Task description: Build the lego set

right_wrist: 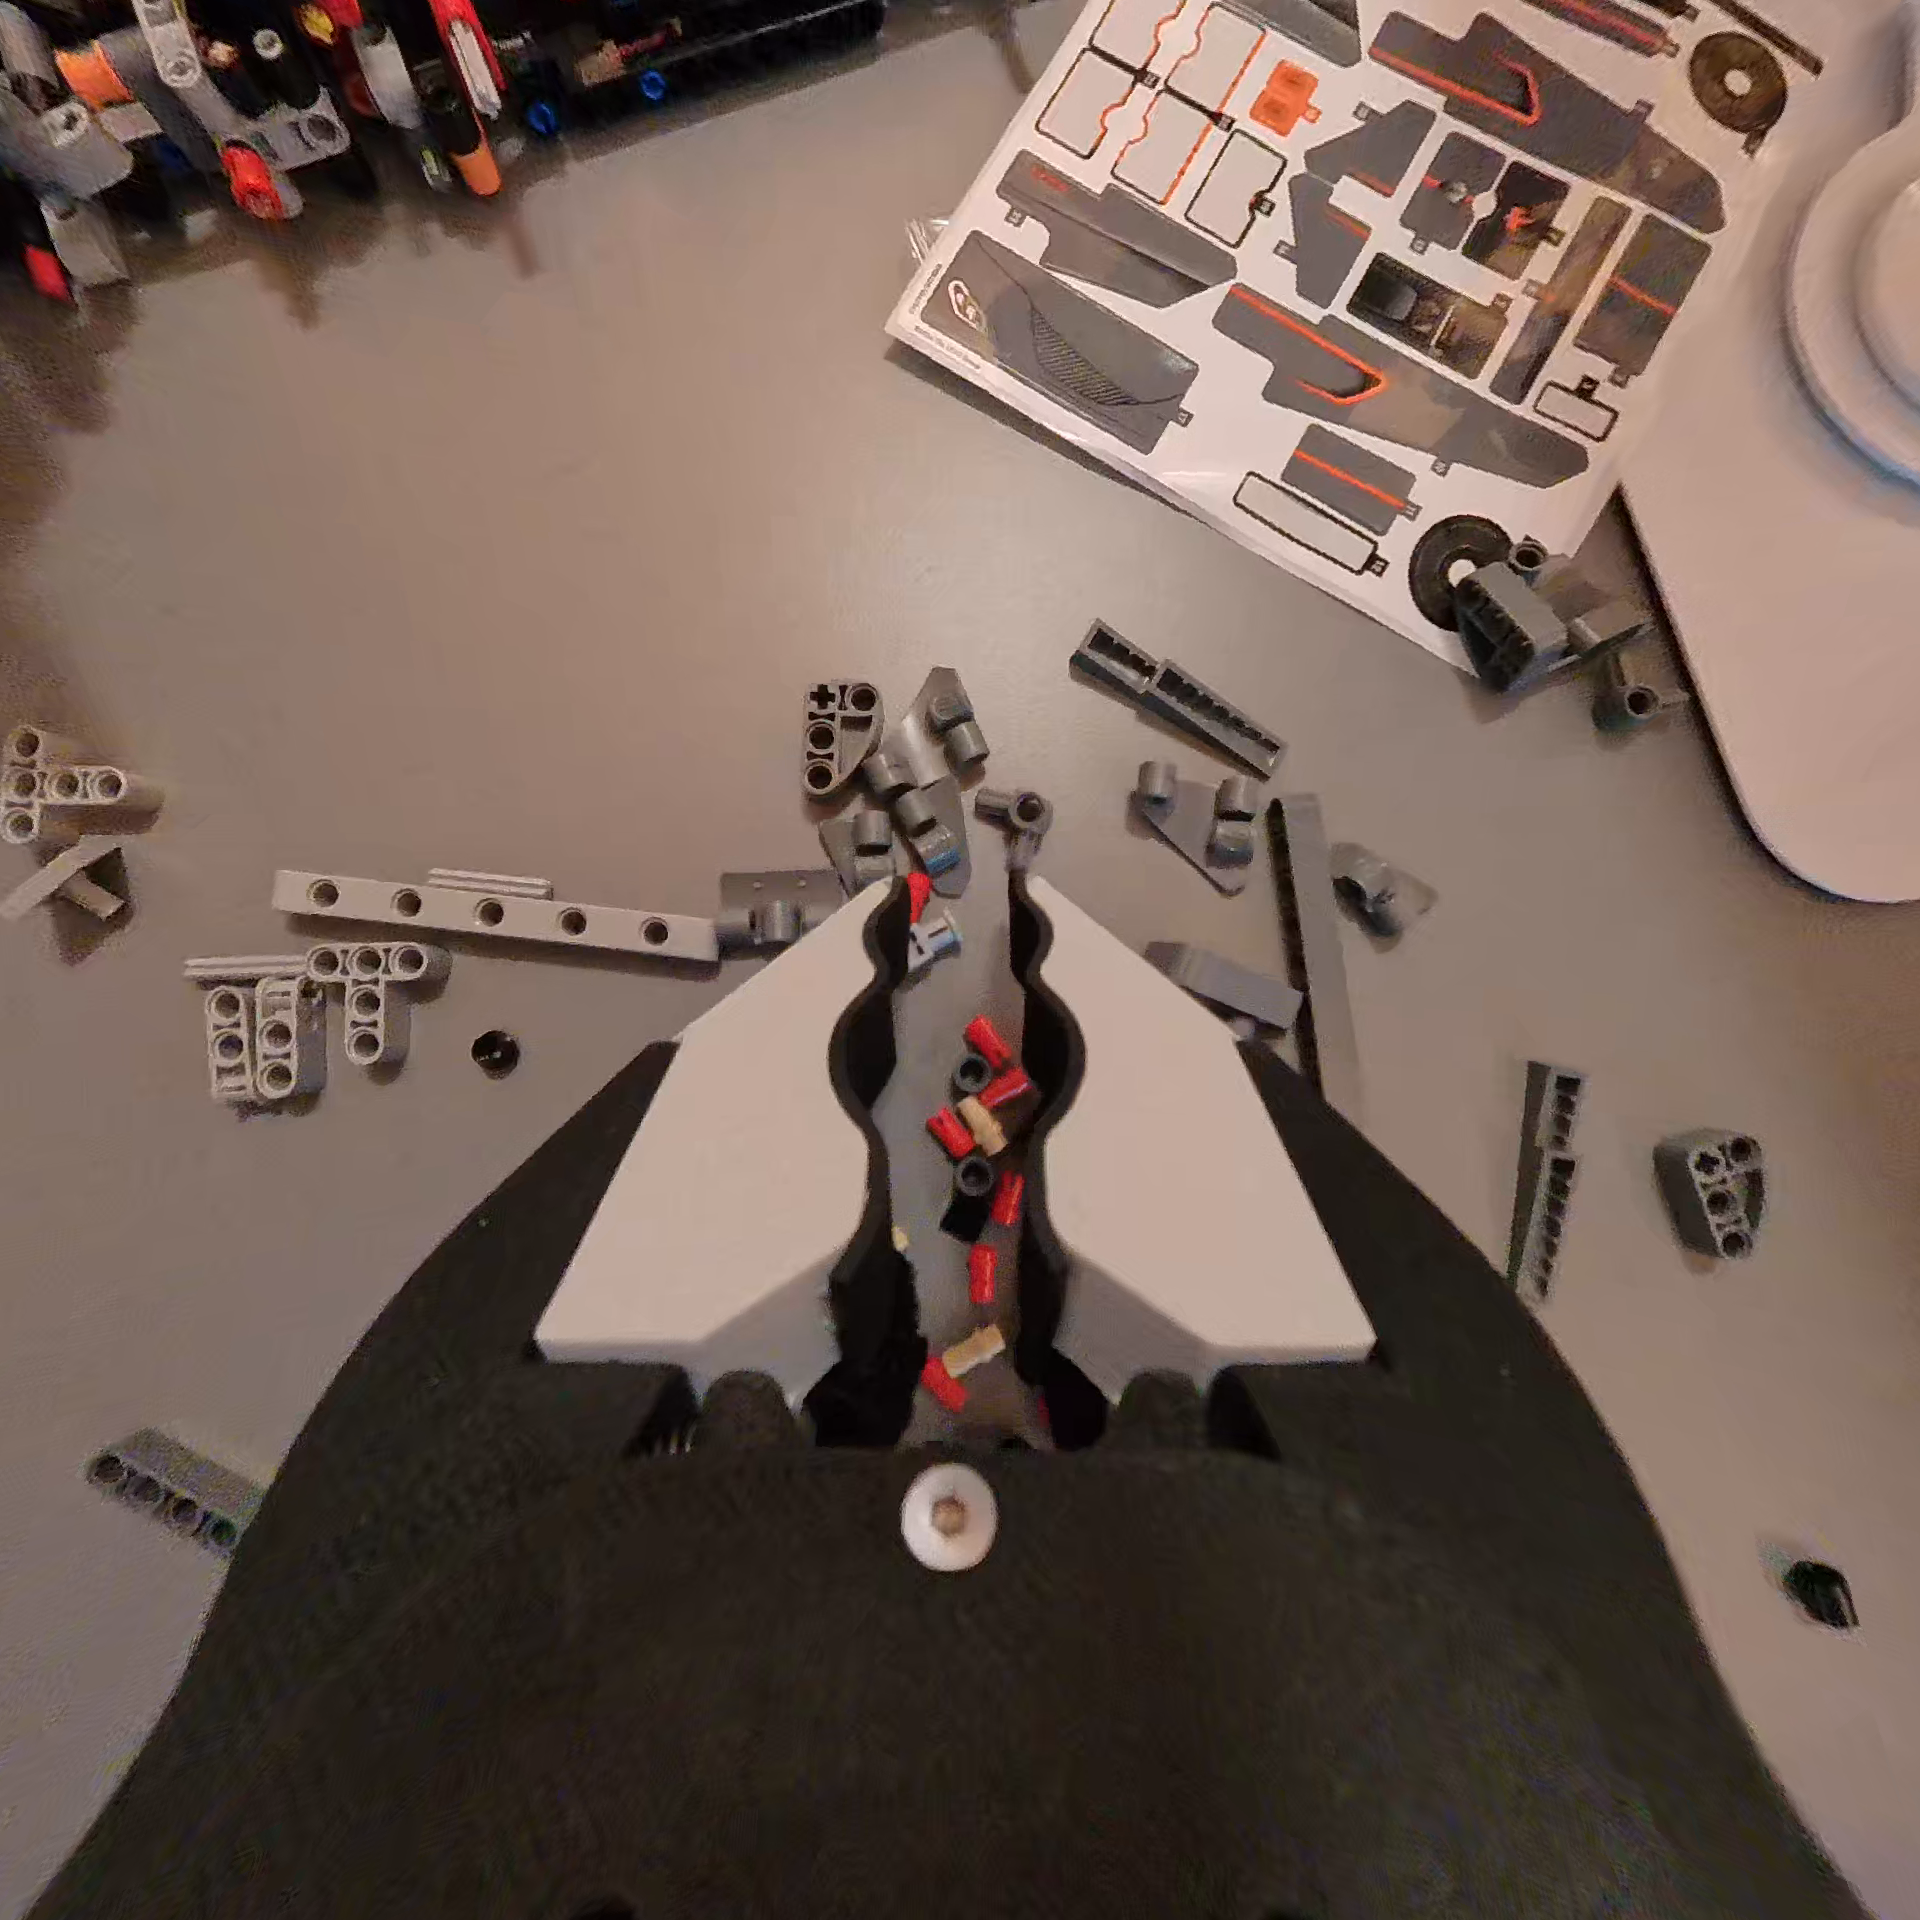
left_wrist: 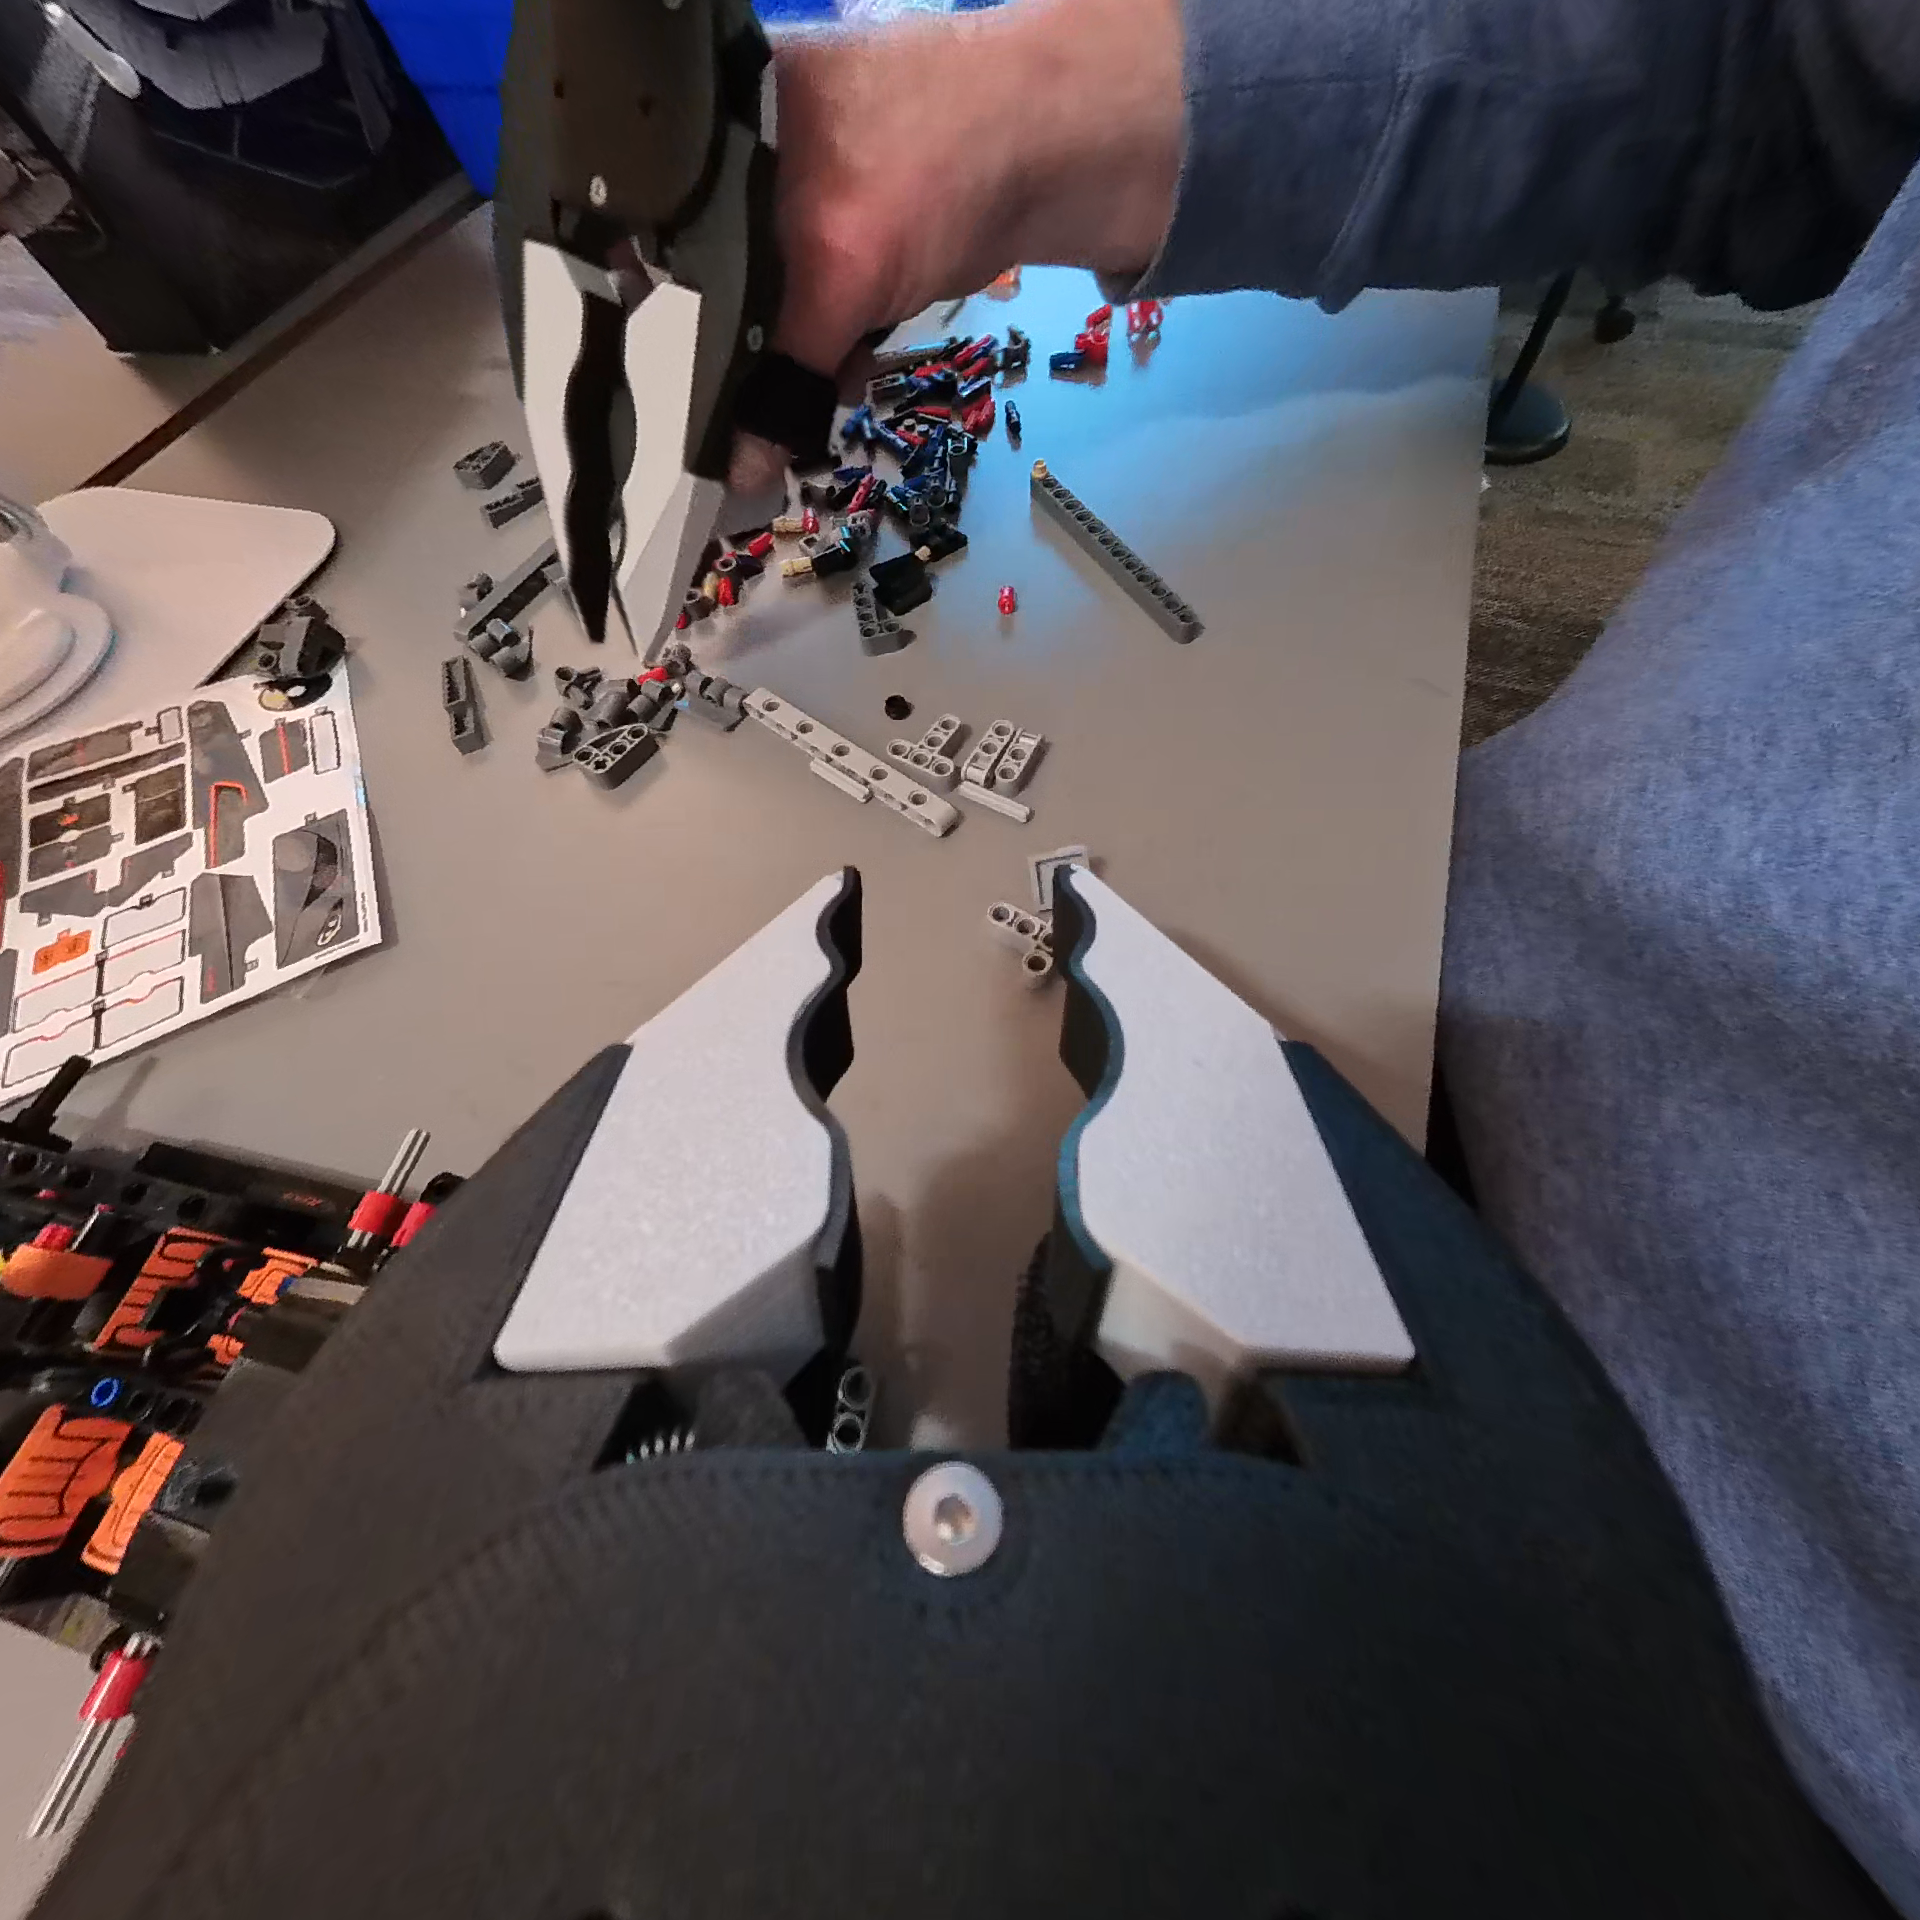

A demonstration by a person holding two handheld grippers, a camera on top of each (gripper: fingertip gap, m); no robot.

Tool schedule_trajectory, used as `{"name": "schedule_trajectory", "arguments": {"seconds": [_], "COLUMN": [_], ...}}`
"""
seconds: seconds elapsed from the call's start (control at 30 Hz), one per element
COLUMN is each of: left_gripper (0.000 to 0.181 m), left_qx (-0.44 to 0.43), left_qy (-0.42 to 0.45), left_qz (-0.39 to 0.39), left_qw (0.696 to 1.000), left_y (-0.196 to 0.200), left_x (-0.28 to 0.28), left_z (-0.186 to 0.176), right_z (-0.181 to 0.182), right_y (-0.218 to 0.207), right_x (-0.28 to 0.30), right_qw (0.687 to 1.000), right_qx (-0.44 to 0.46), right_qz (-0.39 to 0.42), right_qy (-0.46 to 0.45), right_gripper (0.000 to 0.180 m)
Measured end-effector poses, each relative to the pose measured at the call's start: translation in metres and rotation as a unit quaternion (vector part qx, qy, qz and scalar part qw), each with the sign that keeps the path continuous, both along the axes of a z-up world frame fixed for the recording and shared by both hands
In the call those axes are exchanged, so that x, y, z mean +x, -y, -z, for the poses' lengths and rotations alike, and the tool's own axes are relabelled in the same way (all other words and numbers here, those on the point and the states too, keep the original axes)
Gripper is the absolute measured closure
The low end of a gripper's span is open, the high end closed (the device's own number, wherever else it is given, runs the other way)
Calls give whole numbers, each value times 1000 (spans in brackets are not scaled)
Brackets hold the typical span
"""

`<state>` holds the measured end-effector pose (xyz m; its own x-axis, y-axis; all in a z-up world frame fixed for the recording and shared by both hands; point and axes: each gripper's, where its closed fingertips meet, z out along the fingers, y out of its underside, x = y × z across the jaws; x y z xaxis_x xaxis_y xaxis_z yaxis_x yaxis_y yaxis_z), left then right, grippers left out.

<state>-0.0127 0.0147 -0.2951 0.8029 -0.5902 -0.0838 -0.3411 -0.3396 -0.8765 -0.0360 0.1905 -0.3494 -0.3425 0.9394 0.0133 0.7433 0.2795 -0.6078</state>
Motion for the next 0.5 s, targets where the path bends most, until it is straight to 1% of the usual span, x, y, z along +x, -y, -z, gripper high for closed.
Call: {"name": "schedule_trajectory", "arguments": {"seconds": [0.17,0.33,0.5], "left_gripper": [146,146,146], "left_qx": [2,2,0], "left_qy": [2,4,2], "left_qz": [-2,-3,-2], "left_qw": [1000,1000,1000], "left_y": [1,1,1], "left_x": [-3,-4,-3], "left_z": [-1,0,1], "right_z": [10,5,-4], "right_y": [9,26,11], "right_x": [1,10,11], "right_qw": [999,996,998], "right_qx": [-22,-62,-53], "right_qz": [-15,-44,-20], "right_qy": [31,44,26], "right_gripper": [165,164,162]}}
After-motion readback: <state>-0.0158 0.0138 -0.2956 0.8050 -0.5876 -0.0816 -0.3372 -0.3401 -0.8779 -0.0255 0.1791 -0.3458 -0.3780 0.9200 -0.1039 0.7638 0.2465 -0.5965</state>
